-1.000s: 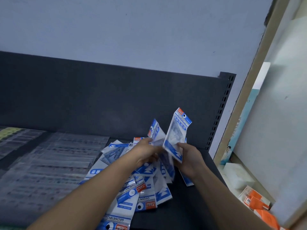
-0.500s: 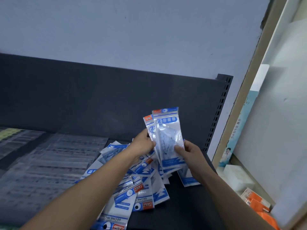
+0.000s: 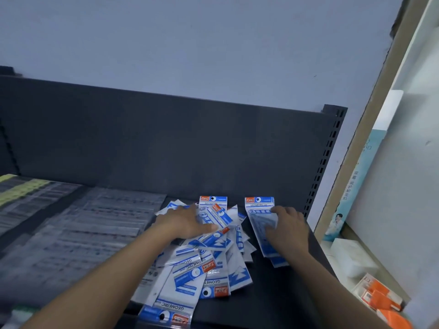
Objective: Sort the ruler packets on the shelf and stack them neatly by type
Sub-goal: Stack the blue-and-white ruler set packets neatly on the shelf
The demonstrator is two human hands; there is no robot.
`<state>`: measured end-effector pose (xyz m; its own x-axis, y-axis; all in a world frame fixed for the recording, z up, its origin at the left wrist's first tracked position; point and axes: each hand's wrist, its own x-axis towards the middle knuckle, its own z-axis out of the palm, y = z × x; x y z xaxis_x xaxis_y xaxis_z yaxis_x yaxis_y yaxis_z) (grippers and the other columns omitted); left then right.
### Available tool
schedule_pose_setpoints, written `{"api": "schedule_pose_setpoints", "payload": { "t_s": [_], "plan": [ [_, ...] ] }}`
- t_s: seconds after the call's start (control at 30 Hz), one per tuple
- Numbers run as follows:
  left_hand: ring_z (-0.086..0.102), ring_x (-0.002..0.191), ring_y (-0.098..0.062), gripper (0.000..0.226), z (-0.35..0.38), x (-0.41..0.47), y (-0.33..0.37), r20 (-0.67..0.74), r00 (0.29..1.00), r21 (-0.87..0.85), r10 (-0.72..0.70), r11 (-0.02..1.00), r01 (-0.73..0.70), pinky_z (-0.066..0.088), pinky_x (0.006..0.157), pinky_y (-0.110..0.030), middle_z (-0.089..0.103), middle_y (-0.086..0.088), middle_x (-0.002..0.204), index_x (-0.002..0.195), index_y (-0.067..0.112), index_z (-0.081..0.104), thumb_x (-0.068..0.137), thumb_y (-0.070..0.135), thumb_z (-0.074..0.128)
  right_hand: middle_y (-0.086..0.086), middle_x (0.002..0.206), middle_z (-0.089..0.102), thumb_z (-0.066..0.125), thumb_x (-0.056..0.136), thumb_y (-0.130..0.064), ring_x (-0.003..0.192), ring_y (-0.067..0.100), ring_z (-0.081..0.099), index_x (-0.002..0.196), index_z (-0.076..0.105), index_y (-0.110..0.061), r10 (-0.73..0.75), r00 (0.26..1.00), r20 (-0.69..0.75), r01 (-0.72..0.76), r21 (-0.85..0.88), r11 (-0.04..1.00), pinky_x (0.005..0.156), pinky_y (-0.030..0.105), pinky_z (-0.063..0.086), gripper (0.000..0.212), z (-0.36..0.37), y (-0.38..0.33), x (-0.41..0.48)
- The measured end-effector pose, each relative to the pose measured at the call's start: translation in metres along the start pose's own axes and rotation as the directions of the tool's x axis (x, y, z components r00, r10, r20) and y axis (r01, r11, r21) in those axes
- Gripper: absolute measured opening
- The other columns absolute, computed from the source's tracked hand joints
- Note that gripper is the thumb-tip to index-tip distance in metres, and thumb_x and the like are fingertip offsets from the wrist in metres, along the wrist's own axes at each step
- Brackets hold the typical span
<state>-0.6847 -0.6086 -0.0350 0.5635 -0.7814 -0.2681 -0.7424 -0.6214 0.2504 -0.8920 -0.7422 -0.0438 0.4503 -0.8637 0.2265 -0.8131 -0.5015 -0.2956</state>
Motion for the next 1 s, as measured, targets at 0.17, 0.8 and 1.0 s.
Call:
{"api": "schedule_pose_setpoints", "payload": {
  "t_s": [0.17, 0.8, 1.0],
  "plan": [
    [0.052, 0.124, -0.019, 0.074, -0.005, -0.012, 0.009, -0.14, 0.979, -0.328, 0.149, 0.926, -0.188, 0.042, 0.1, -0.025, 0.048, -0.004, 0.144, 0.145, 0.021, 0.039, 0.084, 0.057, 0.062, -0.006, 0.113, 0.067, 0.046, 0.095, -0.047, 0.111, 0.016, 0.058, 0.119, 0.061, -0.029, -0.234, 0.946, 0.223, 0.191, 0.196, 0.962, 0.097, 0.034, 0.041, 0.033, 0.007, -0.05, -0.009],
    [0.061, 0.05, -0.009, 0.03, -0.017, -0.011, 0.003, -0.153, 0.985, -0.904, 0.081, 0.391, -0.173, 0.045, 0.045, -0.023, 0.069, -0.009, 0.085, 0.098, 0.009, 0.06, 0.078, -0.011, 0.07, 0.011, 0.088, 0.072, 0.048, 0.095, -0.021, 0.081, 0.027, 0.069, 0.093, 0.061, -0.017, -0.032, 0.993, 0.116, -0.084, 0.856, 0.51, 0.083, 0.048, 0.056, 0.014, 0.0, -0.062, -0.002],
    [0.072, 0.085, -0.031, 0.024, -0.024, -0.01, 0.008, -0.137, 0.987, -0.974, 0.086, 0.172, -0.15, 0.058, 0.078, -0.046, 0.074, -0.014, 0.095, 0.099, 0.006, 0.067, 0.078, -0.006, 0.072, 0.014, 0.095, 0.073, 0.054, 0.097, -0.03, 0.078, 0.03, 0.07, 0.101, 0.063, -0.013, 0.008, 0.99, 0.143, -0.142, 0.975, 0.169, 0.065, 0.042, 0.057, 0.02, -0.013, -0.062, 0.007]
  ]
}}
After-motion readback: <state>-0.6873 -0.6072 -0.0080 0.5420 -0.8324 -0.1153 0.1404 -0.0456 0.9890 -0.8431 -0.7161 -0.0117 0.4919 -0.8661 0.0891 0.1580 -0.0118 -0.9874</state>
